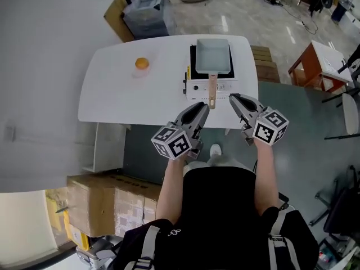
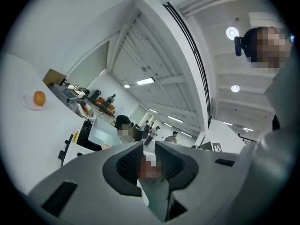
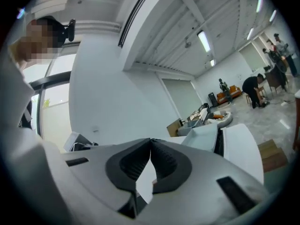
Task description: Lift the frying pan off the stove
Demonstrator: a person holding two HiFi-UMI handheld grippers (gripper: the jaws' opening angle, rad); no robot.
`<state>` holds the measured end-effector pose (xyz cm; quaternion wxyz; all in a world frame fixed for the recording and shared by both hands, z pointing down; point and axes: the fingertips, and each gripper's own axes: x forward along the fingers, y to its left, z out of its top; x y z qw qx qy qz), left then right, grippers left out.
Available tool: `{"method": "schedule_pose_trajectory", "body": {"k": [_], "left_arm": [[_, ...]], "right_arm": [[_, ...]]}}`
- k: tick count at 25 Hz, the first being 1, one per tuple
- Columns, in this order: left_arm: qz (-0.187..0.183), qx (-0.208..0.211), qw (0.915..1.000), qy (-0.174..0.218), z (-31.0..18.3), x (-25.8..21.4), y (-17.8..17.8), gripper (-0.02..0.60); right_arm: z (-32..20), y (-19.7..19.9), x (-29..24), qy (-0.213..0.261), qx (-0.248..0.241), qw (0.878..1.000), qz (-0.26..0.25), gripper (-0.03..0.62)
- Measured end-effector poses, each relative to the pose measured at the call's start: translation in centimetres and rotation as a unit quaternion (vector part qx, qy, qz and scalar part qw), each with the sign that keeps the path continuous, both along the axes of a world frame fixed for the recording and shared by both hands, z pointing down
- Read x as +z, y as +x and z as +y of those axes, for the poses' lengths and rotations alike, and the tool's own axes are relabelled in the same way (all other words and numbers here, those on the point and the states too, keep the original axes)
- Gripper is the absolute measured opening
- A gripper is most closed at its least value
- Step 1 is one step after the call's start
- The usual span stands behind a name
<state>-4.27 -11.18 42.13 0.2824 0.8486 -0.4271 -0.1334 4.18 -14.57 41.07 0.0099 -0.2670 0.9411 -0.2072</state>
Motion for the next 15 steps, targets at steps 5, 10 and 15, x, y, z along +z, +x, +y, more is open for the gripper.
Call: {"method": "schedule_pose_trajectory", "body": {"k": [5,10,15], "left_arm": [[-0.026,0.052,0.9974,-0.042,-4.6,2.6,0.5,0.148],[-0.040,0.093,0.9916,-0.080,-7.4,5.3,0.1,0.158],[-0.020,0.140,0.9817,-0.128,-8.3,8.3,0.1,0.224]], "right_arm": [[-6.5,-0.7,2.9,-0.046,-0.007,0.999,-0.007,0.006],[-9.8,-2.5,6.0,-0.094,-0.058,0.994,-0.001,0.093],[-9.7,-3.9,9.6,-0.153,-0.113,0.982,0.016,0.202]]}}
